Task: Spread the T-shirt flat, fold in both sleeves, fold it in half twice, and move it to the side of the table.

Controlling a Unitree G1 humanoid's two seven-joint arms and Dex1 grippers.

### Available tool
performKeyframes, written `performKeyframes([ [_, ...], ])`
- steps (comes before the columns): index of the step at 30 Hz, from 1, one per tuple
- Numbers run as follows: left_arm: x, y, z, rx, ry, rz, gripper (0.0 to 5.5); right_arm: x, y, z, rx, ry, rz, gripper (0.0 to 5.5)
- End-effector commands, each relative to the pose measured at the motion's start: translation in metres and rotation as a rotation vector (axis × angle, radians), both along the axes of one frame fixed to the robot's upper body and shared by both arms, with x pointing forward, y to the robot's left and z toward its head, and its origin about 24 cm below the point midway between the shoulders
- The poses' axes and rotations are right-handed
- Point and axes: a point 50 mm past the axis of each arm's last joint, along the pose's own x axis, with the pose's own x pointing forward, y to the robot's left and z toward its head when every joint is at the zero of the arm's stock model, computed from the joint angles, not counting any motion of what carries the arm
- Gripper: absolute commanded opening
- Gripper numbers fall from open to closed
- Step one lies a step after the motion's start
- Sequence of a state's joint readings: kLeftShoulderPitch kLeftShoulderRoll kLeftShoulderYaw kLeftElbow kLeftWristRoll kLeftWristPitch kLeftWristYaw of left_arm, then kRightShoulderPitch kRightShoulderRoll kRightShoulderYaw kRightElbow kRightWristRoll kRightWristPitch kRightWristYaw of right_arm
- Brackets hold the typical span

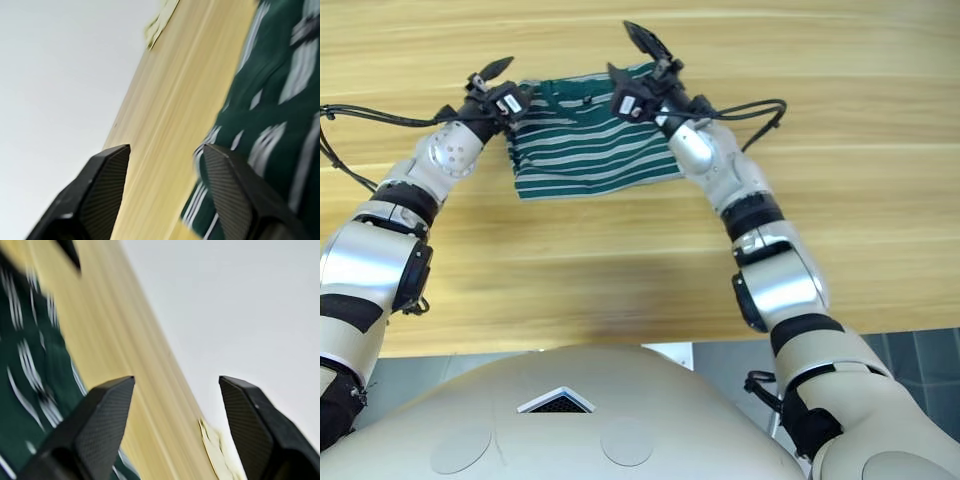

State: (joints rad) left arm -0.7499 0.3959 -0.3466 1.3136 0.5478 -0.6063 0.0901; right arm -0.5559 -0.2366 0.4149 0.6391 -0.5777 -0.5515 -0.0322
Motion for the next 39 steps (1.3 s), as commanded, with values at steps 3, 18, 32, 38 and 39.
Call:
performKeyframes([
  [3,0.004,0.039,0.011,0.016,-0.075,0.223,2.71,-0.05,0.059,-0.021,-0.063,0.08,0.268,3.11],
  [18,-0.019,0.082,0.038,-0.551,-0.324,0.378,2.71,-0.1,0.036,-0.079,-0.503,0.194,0.748,3.11],
  [32,-0.037,-0.035,0.01,-0.131,-0.074,-0.499,2.71,-0.096,-0.103,0.001,0.04,0.214,0.314,3.11],
  [38,-0.054,-0.093,-0.007,-0.036,0.133,-0.87,2.71,-0.084,-0.104,0.035,0.377,0.184,0.298,3.11],
  [39,-0.047,-0.097,-0.013,0.074,0.159,-0.844,2.71,-0.079,-0.103,0.032,0.368,0.191,0.273,3.11],
])
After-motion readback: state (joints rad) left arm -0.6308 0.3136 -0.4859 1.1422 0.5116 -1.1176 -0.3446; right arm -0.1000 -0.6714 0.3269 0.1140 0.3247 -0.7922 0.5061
